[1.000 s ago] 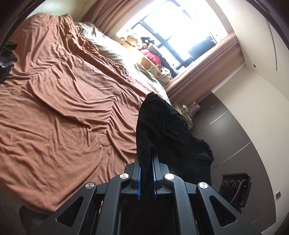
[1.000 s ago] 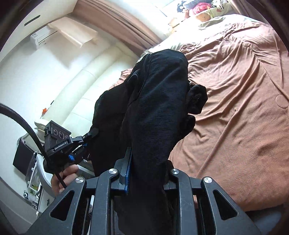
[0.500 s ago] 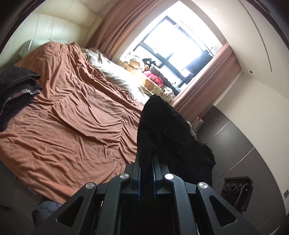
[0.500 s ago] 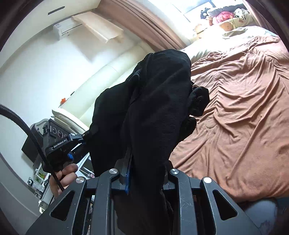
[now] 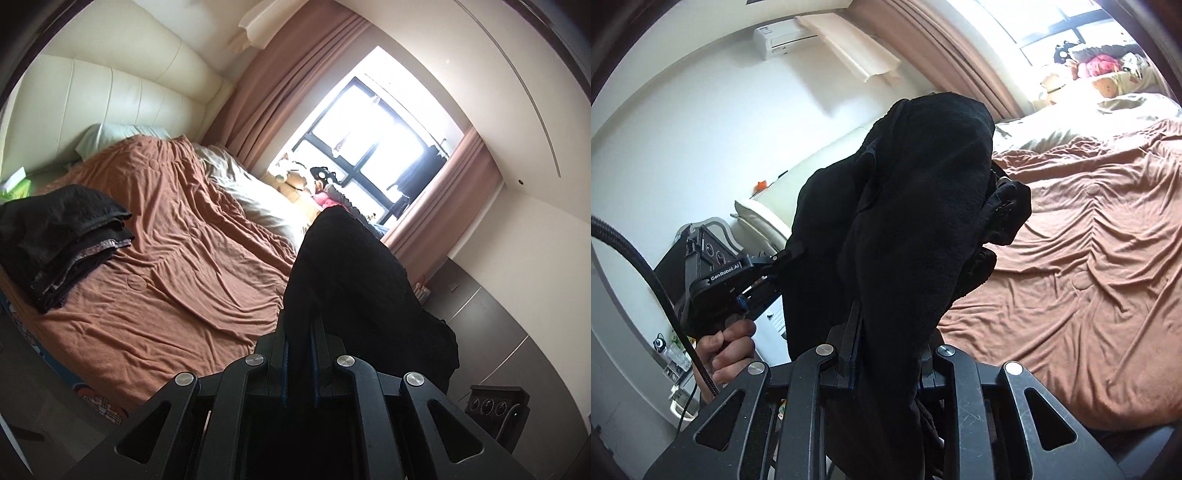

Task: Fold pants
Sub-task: 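Lift the folded black pants off the bed with both tools, then carry the pants toward the headboard and lower them onto the bed corner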

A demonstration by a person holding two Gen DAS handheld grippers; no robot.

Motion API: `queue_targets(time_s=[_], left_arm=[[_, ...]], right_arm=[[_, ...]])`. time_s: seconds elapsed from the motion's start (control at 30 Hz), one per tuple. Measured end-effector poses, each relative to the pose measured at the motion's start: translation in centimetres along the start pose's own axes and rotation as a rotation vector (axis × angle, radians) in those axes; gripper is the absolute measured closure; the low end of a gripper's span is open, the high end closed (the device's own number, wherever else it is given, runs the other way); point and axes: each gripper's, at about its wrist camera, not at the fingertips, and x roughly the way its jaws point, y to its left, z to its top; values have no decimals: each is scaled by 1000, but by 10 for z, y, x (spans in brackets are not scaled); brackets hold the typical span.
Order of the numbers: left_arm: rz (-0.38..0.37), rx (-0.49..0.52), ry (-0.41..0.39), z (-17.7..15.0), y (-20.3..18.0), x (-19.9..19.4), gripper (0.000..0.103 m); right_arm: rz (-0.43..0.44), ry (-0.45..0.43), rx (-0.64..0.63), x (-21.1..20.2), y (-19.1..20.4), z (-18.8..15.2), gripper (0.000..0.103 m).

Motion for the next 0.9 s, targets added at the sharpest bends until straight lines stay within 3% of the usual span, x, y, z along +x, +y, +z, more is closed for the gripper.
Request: queue_targets(time_s=[0.63, 0.9], left_arm=[[242, -46, -164, 104, 133, 4, 94], [396, -58, -235, 135, 176, 8, 94]], right_arm=[[73, 88, -107, 200, 9, 72, 87], [134, 152, -112, 286, 7, 104, 87]])
